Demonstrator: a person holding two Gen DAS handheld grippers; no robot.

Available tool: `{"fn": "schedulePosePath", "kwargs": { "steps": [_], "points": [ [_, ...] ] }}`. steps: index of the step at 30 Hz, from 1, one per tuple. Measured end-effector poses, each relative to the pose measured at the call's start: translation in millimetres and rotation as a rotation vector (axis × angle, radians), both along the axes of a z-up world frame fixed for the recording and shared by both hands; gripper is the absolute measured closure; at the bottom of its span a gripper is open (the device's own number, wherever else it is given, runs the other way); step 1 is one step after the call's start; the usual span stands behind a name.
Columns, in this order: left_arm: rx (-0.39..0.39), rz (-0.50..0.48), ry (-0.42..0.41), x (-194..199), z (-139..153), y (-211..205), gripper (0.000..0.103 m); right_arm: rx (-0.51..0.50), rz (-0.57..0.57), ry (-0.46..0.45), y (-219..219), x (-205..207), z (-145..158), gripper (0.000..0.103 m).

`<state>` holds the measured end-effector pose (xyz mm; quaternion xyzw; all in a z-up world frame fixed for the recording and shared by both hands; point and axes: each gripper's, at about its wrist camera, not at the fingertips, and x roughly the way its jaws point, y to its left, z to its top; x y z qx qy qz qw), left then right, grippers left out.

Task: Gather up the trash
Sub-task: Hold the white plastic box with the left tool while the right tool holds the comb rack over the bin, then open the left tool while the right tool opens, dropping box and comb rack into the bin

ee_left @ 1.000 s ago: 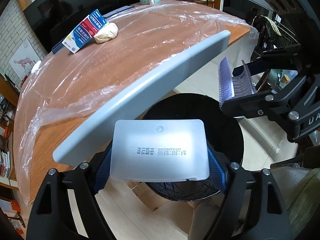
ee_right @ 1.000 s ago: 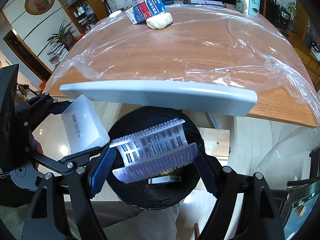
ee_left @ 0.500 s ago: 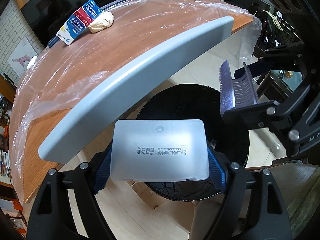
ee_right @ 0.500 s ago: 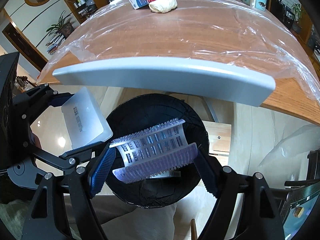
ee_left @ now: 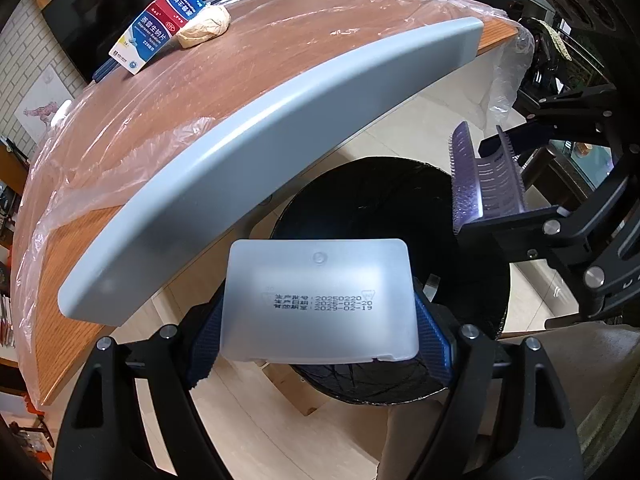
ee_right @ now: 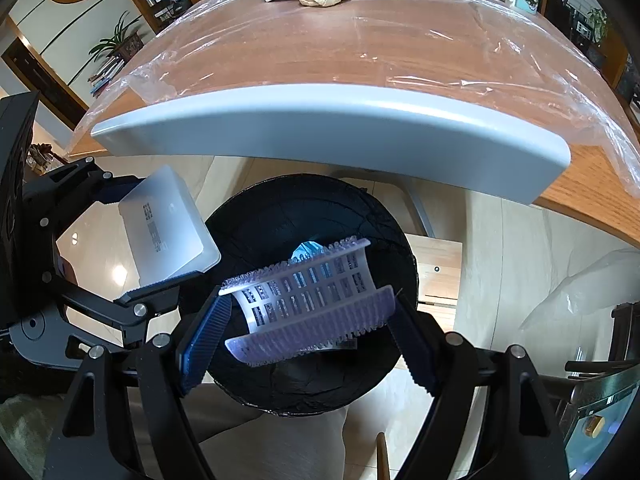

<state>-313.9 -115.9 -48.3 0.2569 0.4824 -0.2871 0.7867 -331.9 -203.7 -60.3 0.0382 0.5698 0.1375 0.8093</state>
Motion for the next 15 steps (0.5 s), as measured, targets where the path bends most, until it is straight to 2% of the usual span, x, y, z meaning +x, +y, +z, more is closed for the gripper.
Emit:
{"fn": "schedulePosePath", "kwargs": {
  "steps": [12, 15],
  "points": [
    [0.016, -0.011, 0.006, 2.0, -4.5, -5.8, 0.021, 0.001, 0.003, 0.018, 1.0, 3.3, -5.9, 0.026],
    [-0.002, -0.018, 0.015, 3.9, -3.1, -6.9, 0.021, 0.026, -0.006, 0.020, -1.7, 3.6, -6.2, 0.025]
  ]
}}
